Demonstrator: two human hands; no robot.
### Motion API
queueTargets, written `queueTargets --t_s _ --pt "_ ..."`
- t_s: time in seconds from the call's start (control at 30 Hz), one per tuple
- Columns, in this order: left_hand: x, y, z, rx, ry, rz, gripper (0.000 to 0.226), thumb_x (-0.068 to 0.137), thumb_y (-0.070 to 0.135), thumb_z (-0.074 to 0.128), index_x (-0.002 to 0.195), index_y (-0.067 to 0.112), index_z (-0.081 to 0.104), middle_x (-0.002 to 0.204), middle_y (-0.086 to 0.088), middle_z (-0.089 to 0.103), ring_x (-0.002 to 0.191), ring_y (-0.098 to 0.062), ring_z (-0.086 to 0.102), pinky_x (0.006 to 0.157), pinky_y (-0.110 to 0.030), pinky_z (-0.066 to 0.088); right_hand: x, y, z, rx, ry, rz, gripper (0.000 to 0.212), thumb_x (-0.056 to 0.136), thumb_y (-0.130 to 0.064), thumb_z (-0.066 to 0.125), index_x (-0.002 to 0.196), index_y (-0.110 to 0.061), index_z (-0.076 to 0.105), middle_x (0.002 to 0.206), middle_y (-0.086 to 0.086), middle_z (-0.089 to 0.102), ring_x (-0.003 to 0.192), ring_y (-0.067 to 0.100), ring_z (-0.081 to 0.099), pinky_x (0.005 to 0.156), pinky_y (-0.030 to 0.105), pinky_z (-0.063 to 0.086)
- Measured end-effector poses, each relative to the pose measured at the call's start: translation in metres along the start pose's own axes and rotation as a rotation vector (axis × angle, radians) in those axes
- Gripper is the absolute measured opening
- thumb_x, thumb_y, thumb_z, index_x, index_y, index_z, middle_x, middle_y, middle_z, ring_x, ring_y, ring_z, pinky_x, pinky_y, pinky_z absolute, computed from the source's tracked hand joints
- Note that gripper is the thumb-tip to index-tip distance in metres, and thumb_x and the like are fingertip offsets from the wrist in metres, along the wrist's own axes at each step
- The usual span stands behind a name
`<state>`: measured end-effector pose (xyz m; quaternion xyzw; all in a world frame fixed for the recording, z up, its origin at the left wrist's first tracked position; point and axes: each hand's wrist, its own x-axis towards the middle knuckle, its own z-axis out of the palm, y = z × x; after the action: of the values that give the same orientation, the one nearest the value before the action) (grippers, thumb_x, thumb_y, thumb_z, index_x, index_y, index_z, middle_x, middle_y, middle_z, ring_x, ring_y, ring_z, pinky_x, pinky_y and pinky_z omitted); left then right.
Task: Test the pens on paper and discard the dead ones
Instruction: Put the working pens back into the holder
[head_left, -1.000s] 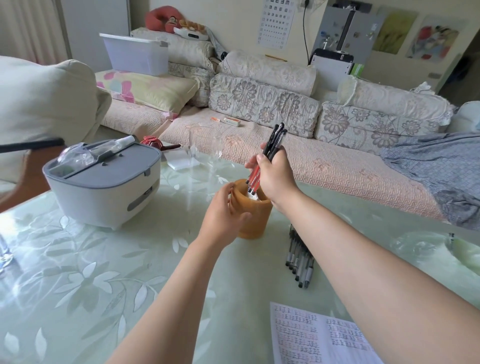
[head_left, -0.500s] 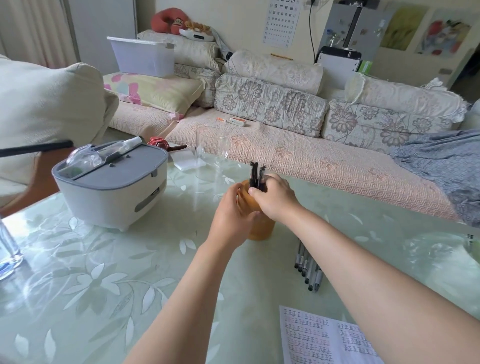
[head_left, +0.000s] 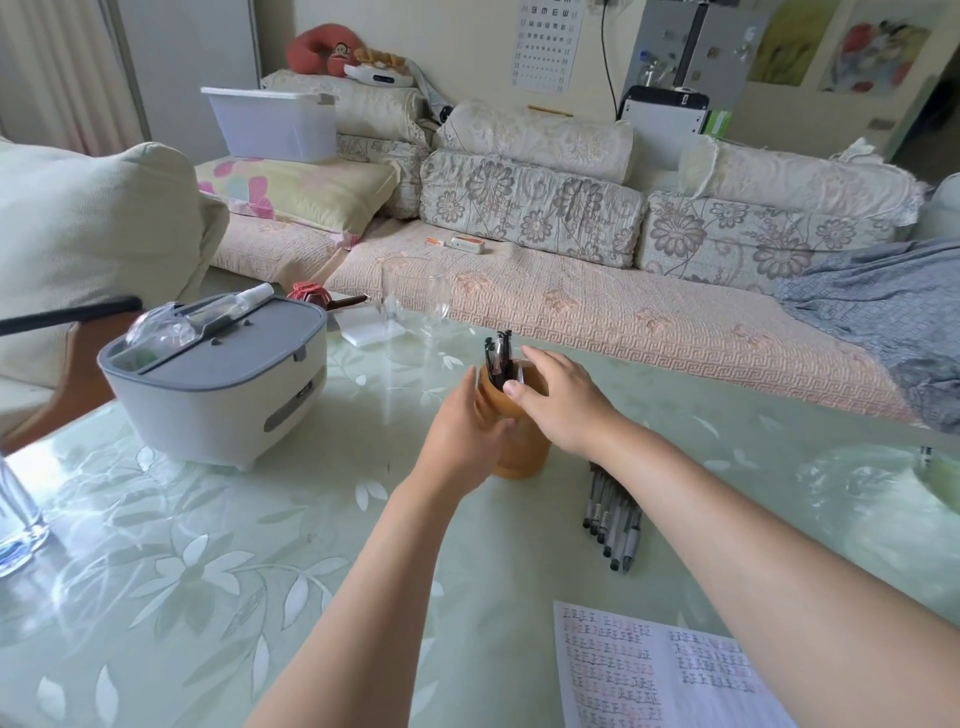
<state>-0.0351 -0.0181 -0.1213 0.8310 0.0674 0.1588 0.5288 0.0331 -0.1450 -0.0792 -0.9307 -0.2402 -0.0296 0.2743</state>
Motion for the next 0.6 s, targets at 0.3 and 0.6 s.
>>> queueTargets --t_s 0.3,0.6 --pt "-0.029 0.027 0.026 0.097 0.228 0.04 0.02 0.088 0.02 0.057 0.107 0.014 0.052 0.099 -0.001 0.057 0.093 -0.023 0.056 0.075 -0.035 0.045 -0.067 0.042 -0.045 -0.007 0.049 0.089 0.039 0.096 -0.029 0.054 0.135 -0.027 0.051 0.138 -0.003 0.048 0.12 0.012 0.049 0.103 0.025 0.034" --pt "-0.057 0.034 0.091 0.525 -0.273 0.328 0.026 0.091 0.026 0.056 0.115 0.026 0.066 0.113 0.0 0.056 0.109 -0.02 0.049 0.092 -0.031 0.046 -0.142 0.117 -0.06 -0.361 -0.102 0.494 0.033 0.09 -0.026 0.052 0.122 -0.024 0.056 0.131 0.005 0.043 0.111 0.027 0.055 0.089 0.033 0.047"
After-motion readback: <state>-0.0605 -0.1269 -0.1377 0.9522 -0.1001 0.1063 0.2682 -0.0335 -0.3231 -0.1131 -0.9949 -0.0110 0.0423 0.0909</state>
